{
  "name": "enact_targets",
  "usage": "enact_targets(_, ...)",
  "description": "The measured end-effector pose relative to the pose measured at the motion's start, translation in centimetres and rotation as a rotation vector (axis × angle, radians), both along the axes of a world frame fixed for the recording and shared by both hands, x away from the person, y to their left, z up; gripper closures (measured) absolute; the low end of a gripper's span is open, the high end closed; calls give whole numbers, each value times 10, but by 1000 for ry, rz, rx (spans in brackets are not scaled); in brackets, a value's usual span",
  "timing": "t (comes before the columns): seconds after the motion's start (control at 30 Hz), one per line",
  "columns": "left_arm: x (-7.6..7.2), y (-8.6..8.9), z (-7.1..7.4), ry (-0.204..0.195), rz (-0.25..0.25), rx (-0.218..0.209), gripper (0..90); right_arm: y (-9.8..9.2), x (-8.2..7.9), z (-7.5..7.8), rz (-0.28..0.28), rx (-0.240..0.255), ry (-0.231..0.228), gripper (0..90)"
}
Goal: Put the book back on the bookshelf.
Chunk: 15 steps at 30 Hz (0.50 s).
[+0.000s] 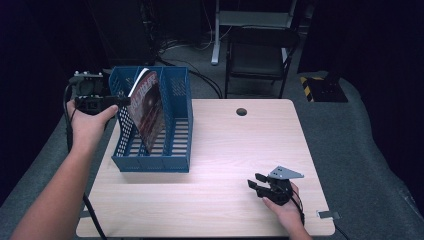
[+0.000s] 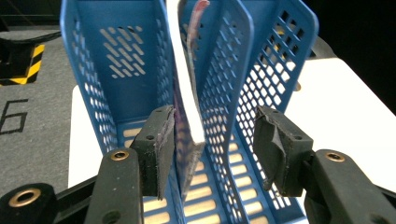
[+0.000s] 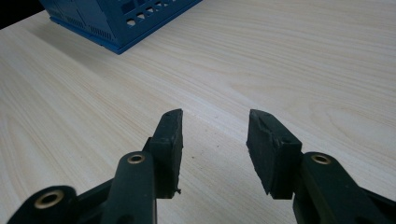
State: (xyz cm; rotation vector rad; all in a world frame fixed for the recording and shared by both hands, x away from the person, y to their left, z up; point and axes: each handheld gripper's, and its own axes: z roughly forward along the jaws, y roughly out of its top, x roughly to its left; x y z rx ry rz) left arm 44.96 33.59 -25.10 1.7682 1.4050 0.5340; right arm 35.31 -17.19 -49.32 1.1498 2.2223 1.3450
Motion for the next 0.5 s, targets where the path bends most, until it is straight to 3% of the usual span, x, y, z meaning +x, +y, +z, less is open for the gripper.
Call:
enact_targets(0.2, -13, -6, 5, 4, -51, 28, 486, -1, 1, 0, -7, 7, 0, 554)
enact_targets(0.5, -29, -20, 4, 15, -132, 27, 485, 1, -1, 2, -9, 1, -12, 554)
